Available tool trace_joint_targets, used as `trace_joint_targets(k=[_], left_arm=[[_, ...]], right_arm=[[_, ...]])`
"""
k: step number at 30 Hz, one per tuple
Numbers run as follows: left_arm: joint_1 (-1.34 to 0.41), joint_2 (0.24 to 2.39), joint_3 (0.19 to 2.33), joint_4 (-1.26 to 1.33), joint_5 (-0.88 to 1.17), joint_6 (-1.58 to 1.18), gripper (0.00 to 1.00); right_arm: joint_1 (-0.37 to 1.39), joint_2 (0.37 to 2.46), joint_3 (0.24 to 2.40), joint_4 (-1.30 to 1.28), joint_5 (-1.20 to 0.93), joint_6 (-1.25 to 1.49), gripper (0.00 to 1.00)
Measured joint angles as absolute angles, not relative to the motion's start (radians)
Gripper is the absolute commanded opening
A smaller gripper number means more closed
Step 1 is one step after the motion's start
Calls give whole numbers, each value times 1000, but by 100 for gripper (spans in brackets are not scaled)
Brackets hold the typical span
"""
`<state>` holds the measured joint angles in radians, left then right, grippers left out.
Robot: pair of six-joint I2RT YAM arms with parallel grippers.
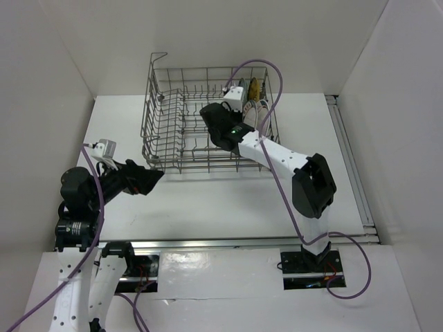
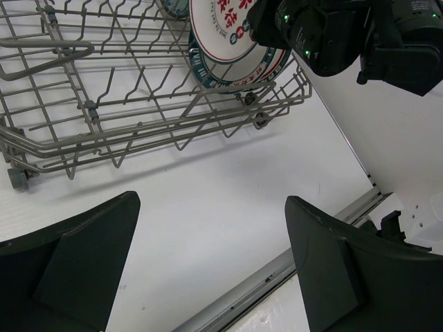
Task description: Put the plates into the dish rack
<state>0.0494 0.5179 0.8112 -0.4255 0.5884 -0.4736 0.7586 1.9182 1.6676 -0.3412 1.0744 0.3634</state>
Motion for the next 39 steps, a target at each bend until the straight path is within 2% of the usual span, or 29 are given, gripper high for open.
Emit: trace_joint_targets(k=[4, 5, 6, 8, 11, 12, 13, 15, 21, 26, 32, 39], left_arm=[[49, 516, 811, -427, 588, -474, 100], [49, 516, 811, -427, 588, -474, 100], [49, 515, 811, -427, 588, -474, 100], [49, 514, 811, -427, 588, -474, 100], [49, 514, 811, -427, 582, -474, 100], [49, 514, 811, -427, 580, -474, 100], [49, 514, 811, -427, 579, -474, 100], [49, 514, 811, -427, 577, -474, 100], [49, 513, 811, -427, 569, -474, 100], [49, 513, 811, -439, 554, -474, 100], [49, 517, 860, -533, 476, -474, 100], [49, 507, 941, -587, 357, -469, 100]], right_arm=[[758, 1923, 1650, -359, 1055, 387, 0], [754, 1923, 1645, -362, 1047, 397, 4], [752, 1923, 1641, -365, 1034, 405, 15], [748, 1923, 1625, -365, 1003, 421, 45], [743, 1923, 1583, -352, 971, 439, 65], [743, 1923, 1568, -352, 962, 439, 81], [743, 1923, 1557, -354, 958, 446, 90], [745, 1921, 1545, -352, 949, 443, 100], [793, 1850, 1541, -352, 968, 412, 100], [911, 1687, 1543, -361, 1034, 340, 100], [1058, 1387, 1516, -433, 1102, 276, 100], [1159, 998, 1413, -771, 1164, 406, 100]])
